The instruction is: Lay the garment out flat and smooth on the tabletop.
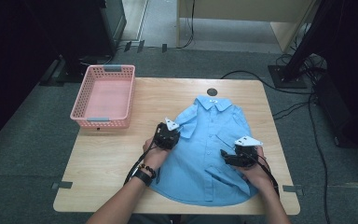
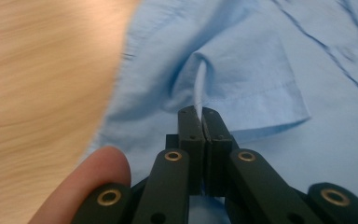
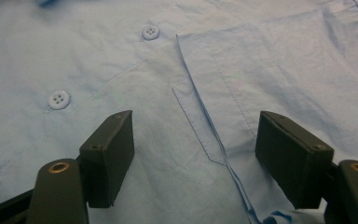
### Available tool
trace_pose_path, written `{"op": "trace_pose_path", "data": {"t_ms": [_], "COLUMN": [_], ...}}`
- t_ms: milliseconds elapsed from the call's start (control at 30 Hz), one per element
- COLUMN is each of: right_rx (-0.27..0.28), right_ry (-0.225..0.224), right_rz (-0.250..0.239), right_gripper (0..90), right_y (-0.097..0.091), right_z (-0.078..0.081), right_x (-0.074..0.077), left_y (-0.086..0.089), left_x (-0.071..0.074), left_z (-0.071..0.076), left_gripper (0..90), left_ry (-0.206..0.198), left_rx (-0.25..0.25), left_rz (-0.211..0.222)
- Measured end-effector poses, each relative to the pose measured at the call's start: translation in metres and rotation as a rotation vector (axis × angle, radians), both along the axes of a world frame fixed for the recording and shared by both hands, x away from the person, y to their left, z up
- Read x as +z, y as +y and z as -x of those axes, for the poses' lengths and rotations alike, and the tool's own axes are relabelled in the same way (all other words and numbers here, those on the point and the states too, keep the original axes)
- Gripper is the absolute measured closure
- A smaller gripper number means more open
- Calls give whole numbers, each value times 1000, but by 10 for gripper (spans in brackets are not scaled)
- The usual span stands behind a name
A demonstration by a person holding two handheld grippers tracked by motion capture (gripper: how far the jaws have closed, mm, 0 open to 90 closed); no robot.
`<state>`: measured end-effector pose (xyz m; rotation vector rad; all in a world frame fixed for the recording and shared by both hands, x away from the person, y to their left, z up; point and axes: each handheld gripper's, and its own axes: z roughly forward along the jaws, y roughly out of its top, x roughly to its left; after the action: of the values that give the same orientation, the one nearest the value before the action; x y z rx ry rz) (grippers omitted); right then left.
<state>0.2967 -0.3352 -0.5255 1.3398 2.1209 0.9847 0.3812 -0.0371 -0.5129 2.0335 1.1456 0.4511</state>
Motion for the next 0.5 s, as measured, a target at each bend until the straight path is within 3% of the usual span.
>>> {"op": "trace_pose_path", "data": {"t_ms": [67, 100, 167, 267, 367, 433, 500], "right_rx": [1, 1, 1, 0, 1, 0, 2], "right_ry": [-1, -1, 0, 1, 3, 4, 4], "right_rz": [1, 1, 0, -1, -2, -4, -4], "right_gripper": [281, 281, 282, 281, 282, 282, 282], "right_y": [0, 0, 0, 0, 0, 0, -1], "right_z": [0, 0, 0, 0, 0, 0, 0], "right_x": [0, 0, 0, 0, 0, 0, 0], "left_y": [11, 11, 22, 32, 37, 38, 41], "left_x": [3, 3, 7, 12, 12, 13, 17], "left_z": [-14, -14, -29, -45, -56, -60, -60], "left_gripper": [900, 900, 900, 900, 857, 765, 641], "left_ry": [17, 17, 19, 3, -4, -17, -27], "left_rx": [86, 86, 188, 289, 352, 379, 419], "left_rz": [48, 48, 76, 68, 29, 0, 4]}}
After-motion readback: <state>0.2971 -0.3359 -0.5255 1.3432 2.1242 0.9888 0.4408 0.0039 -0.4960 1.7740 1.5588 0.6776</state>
